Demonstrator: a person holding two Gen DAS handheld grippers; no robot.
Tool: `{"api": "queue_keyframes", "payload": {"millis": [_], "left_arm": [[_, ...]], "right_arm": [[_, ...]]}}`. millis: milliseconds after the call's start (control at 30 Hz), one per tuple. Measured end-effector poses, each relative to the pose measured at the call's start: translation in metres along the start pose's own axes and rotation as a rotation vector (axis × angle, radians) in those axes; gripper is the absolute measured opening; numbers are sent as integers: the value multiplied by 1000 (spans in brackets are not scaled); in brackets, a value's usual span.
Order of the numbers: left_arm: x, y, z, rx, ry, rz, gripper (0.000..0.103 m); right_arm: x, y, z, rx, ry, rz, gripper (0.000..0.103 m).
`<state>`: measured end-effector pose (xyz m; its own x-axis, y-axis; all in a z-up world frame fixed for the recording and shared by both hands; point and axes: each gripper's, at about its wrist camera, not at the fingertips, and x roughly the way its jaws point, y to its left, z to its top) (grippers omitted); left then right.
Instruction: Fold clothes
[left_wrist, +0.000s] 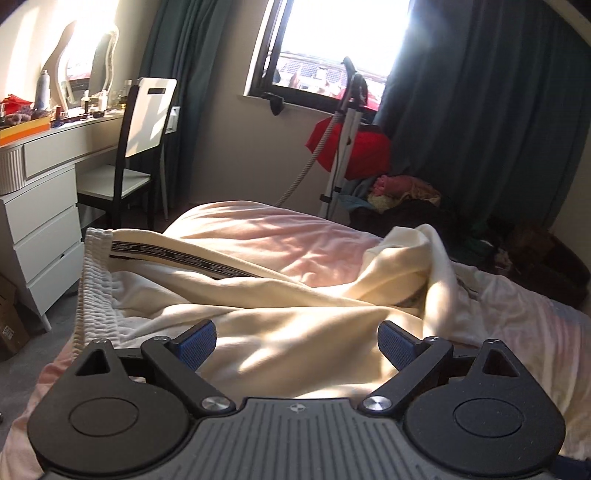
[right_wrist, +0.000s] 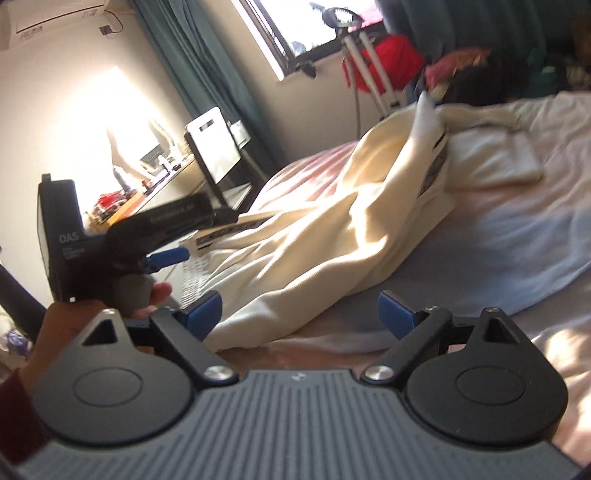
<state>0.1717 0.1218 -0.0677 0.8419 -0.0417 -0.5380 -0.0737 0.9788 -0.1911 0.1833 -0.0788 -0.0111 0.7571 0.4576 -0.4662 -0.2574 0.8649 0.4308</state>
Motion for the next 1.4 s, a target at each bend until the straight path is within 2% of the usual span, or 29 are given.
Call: {"api": "queue_keyframes", "payload": {"millis": [100, 200, 300, 367, 467, 533, 667, 733, 833, 900, 933, 967, 1000, 1033, 1100, 1133, 1267, 1400], "left_arm": [[14, -39, -7, 55, 0, -28, 96], [37, -76, -10, 98, 7, -33, 96], [78, -102, -5, 102, 22, -30, 96], [108, -116, 0, 99, 34, -30, 96], [155, -141, 7, 119, 38, -5, 96], [189, -156, 14, 124, 46, 11, 96], [246, -180, 31, 120, 56, 37, 95], [268, -194, 36, 131, 50, 53, 94], [289, -212, 38, 160, 42, 83, 90], [298, -220, 37, 177, 46, 106, 75], [298, -221, 36, 185, 43, 114, 71], [299, -223, 35, 192, 39, 123, 61], [299, -224, 33, 199, 35, 131, 46], [300, -226, 32, 207, 31, 139, 40], [294, -228, 30, 231, 17, 141, 14], [288, -230, 30, 248, 7, 134, 10], [242, -236, 28, 302, -35, 89, 2], [170, -222, 18, 314, -57, 4, 2]], "right_arm": [[-39, -38, 9, -9, -90, -90, 93], [-60, -74, 14, 30, -145, -162, 93], [-59, -101, 16, 44, -191, -212, 93], [-50, -114, 16, 1, -209, -256, 93], [-37, -136, 15, -44, -203, -336, 93], [-28, -157, 17, 10, -175, -372, 93], [-16, -193, 23, 148, -176, -325, 93], [-7, -203, 24, 163, -181, -344, 93], [11, -220, 25, 182, -135, -365, 93], [18, -233, 26, 215, -124, -366, 93], [21, -238, 26, 233, -124, -370, 93], [22, -244, 25, 252, -125, -377, 93], [23, -248, 24, 267, -123, -382, 93], [24, -251, 23, 280, -121, -383, 93], [24, -255, 21, 294, -119, -379, 93], [23, -255, 20, 292, -120, -383, 93], [21, -247, 17, 265, -130, -400, 93], [27, -236, 13, 266, -119, -401, 93]]}}
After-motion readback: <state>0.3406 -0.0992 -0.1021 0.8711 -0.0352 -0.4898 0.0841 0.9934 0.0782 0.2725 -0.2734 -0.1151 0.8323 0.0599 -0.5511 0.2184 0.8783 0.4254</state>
